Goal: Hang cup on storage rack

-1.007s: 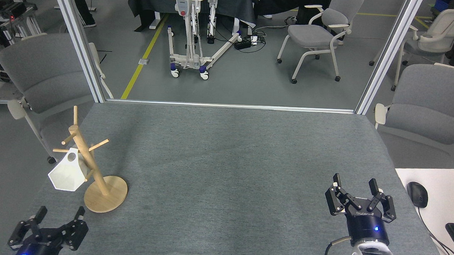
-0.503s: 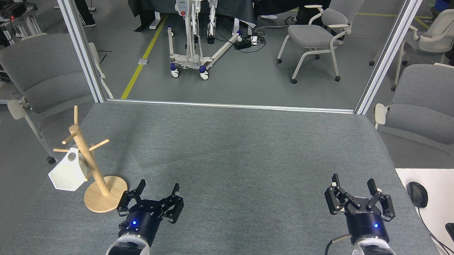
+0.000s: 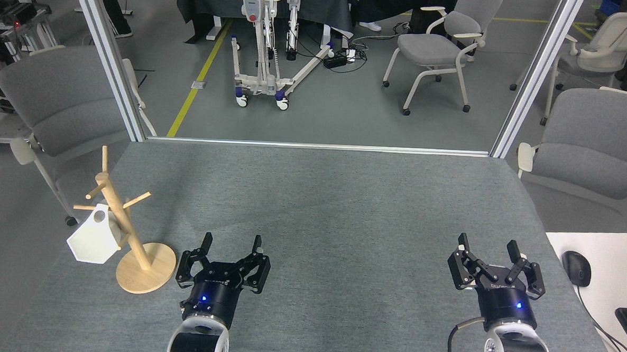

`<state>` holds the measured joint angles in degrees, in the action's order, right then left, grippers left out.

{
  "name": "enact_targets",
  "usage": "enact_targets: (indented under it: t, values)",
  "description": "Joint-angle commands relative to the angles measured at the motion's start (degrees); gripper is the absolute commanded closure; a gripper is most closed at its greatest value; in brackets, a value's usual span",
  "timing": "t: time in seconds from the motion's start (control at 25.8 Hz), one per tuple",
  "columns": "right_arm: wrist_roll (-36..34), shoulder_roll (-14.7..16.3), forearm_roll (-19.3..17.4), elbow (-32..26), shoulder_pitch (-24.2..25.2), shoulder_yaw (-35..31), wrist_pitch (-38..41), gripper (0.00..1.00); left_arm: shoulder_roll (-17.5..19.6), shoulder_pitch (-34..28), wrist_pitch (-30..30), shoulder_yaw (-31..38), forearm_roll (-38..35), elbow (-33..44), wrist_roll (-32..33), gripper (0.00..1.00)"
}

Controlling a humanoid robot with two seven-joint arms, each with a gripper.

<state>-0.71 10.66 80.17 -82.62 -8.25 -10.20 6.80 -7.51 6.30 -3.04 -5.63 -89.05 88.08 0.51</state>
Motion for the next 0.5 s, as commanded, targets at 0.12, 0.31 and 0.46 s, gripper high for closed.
enact_targets:
  t: [0.12,0.31,0.46]
  values:
    - [0.01,-0.03,-0.27,0.00,0.08,-0.26,-0.21,0.01,0.04,-1.20,-0.21,-0.08,0.01,2.62,-0.87,0.01]
    - [0.01,-0.29,-0.27,0.00,0.16,-0.09,-0.21,0.01,0.21,-1.20,-0.13,-0.17,0.01,2.53,-0.87,0.01]
    - [-0.17,-0.03,-0.27,0.00,0.16,-0.09,-0.21,0.01,0.21,-1.29,-0.13,-0.52,0.01,2.53,-0.78,0.01]
